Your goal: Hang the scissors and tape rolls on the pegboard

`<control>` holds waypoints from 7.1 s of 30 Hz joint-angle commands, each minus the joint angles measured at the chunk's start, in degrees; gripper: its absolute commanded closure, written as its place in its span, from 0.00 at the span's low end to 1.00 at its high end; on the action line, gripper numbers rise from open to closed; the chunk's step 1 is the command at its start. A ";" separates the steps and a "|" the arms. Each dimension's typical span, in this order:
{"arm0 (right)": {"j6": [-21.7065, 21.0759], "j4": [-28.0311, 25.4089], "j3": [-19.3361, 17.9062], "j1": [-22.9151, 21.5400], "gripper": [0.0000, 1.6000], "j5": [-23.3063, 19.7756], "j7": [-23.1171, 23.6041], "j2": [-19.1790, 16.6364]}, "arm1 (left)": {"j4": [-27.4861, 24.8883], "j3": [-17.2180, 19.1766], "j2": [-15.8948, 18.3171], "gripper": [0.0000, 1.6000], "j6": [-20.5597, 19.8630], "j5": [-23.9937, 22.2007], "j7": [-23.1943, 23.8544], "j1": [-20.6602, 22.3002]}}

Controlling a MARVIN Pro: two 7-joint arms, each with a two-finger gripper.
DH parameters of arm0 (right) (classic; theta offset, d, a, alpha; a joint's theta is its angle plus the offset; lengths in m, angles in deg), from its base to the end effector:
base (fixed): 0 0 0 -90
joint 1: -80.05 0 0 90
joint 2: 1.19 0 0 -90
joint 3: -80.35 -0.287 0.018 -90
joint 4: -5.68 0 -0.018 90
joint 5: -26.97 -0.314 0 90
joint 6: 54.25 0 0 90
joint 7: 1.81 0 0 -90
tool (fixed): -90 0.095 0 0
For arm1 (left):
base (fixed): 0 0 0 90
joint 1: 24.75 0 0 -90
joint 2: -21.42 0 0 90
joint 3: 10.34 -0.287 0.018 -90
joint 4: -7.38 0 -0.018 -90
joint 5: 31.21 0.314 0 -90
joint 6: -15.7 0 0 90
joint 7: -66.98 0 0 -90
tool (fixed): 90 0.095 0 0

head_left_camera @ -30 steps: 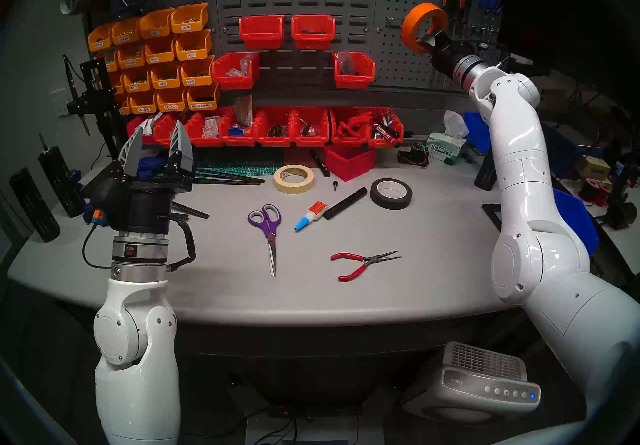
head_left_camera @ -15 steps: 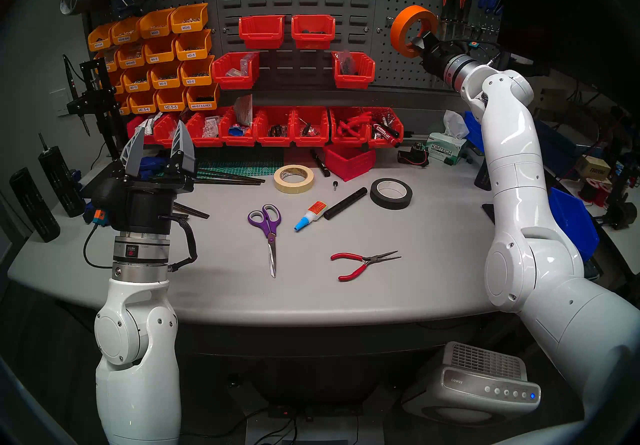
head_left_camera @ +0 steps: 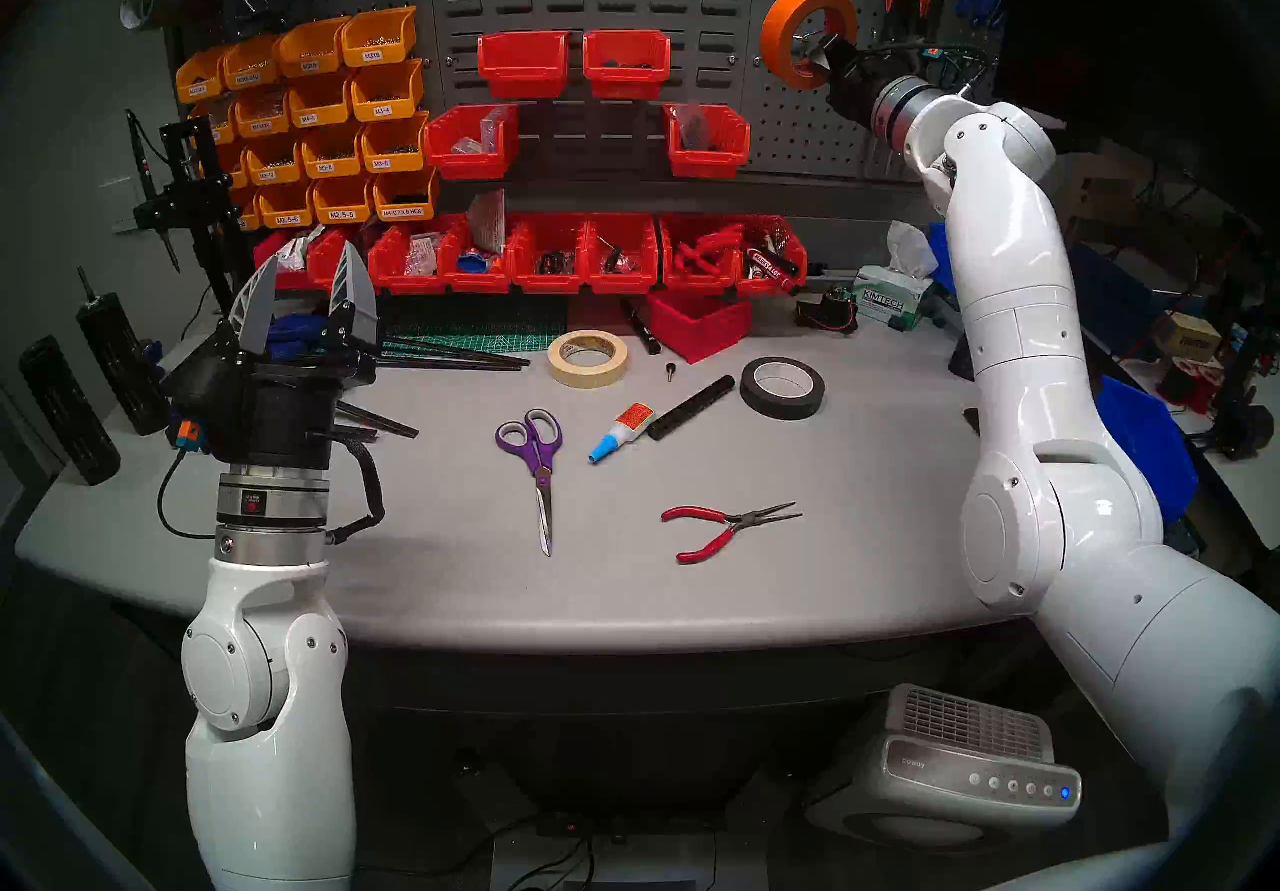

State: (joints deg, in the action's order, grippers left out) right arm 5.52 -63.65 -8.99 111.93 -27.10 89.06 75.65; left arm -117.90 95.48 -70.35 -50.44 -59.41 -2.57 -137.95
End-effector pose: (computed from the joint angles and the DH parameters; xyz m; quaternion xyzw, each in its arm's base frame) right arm 0.5927 -0.0640 0.0697 -0.6037 0.0941 -0.7120 0.3460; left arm 0.2748 0.0754 -0.1580 0.4093 0.0512 0.9061 0.0938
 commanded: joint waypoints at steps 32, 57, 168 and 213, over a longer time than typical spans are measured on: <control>2.32 0.60 -0.84 -5.35 1.00 2.12 -4.15 0.91 | -1.62 -0.08 0.53 0.00 0.41 -0.65 -0.32 0.85; 3.46 5.42 0.27 -8.56 1.00 5.54 -4.73 1.51 | -1.68 -0.01 0.80 0.00 0.54 -1.32 -0.16 0.89; -3.75 -15.45 2.71 9.94 0.10 12.61 3.73 -7.55 | -1.73 0.86 1.44 0.00 0.41 -3.86 1.21 -0.39; -7.61 -45.57 -0.77 38.57 0.00 7.65 20.36 -18.53 | -10.28 -0.28 11.06 0.00 -15.27 -7.52 8.48 -3.32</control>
State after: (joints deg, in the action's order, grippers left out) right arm -2.79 -103.17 -6.61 147.11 -18.86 108.94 58.62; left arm -123.14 94.77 -62.04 -61.31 -64.74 3.78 -138.77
